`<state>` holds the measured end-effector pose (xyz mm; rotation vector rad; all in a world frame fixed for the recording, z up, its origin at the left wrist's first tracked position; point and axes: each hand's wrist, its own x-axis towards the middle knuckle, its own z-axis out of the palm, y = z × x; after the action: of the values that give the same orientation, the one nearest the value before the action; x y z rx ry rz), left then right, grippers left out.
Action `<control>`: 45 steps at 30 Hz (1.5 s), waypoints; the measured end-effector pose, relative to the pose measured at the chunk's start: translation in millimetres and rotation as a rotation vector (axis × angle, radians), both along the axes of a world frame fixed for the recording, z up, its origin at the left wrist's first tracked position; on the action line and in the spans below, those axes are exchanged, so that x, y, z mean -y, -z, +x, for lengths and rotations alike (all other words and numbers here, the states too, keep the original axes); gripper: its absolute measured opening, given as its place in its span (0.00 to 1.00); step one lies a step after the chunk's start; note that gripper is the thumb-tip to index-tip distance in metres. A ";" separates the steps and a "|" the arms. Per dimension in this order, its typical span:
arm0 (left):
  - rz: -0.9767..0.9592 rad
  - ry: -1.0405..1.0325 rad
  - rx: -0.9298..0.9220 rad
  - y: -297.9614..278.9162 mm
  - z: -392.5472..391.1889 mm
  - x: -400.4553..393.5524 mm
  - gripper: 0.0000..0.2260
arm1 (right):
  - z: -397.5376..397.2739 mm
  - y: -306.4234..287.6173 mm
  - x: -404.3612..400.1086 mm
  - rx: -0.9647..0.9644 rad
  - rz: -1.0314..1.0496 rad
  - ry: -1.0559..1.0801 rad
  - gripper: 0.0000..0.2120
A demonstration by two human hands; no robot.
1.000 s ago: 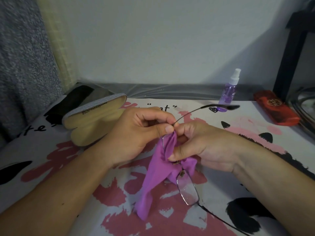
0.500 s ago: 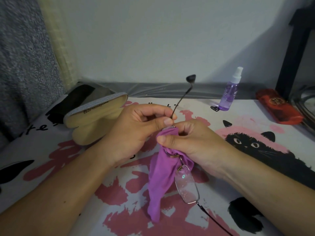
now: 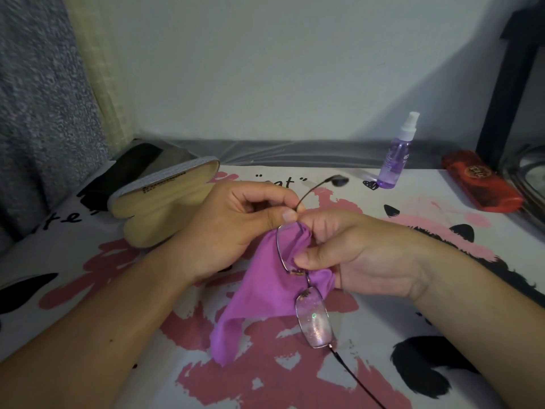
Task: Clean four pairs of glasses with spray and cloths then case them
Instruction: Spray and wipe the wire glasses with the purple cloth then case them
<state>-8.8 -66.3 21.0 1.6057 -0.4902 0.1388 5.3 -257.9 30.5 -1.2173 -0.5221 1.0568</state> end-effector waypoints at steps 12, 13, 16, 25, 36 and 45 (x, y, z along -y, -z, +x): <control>0.099 0.107 0.053 -1.7 -3.3 2.0 0.06 | -1.2 -4.2 -1.4 -0.055 -0.185 -0.027 0.20; 0.099 0.104 0.057 -1.6 -3.2 2.1 0.06 | -1.2 -3.9 -1.9 -0.038 -0.200 -0.022 0.20; 0.090 0.089 0.044 -1.2 -4.0 4.5 0.07 | -2.7 -1.7 -5.1 0.018 -0.269 0.058 0.20; -0.001 -0.050 0.033 -3.3 -3.9 7.7 0.05 | -8.8 -0.6 -17.7 0.065 -0.028 0.417 0.07; 0.156 -0.302 0.260 -2.3 -5.2 -1.4 0.11 | 9.7 -5.2 -1.1 0.243 -0.049 0.870 0.11; 0.121 -0.433 0.340 -2.6 -3.7 -4.6 0.08 | 25.0 -39.0 46.9 0.926 -0.273 0.934 0.03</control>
<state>-12.5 -61.7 23.5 1.7981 -0.4071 0.7292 30.3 -304.8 69.5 -1.9044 -0.4079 -0.2894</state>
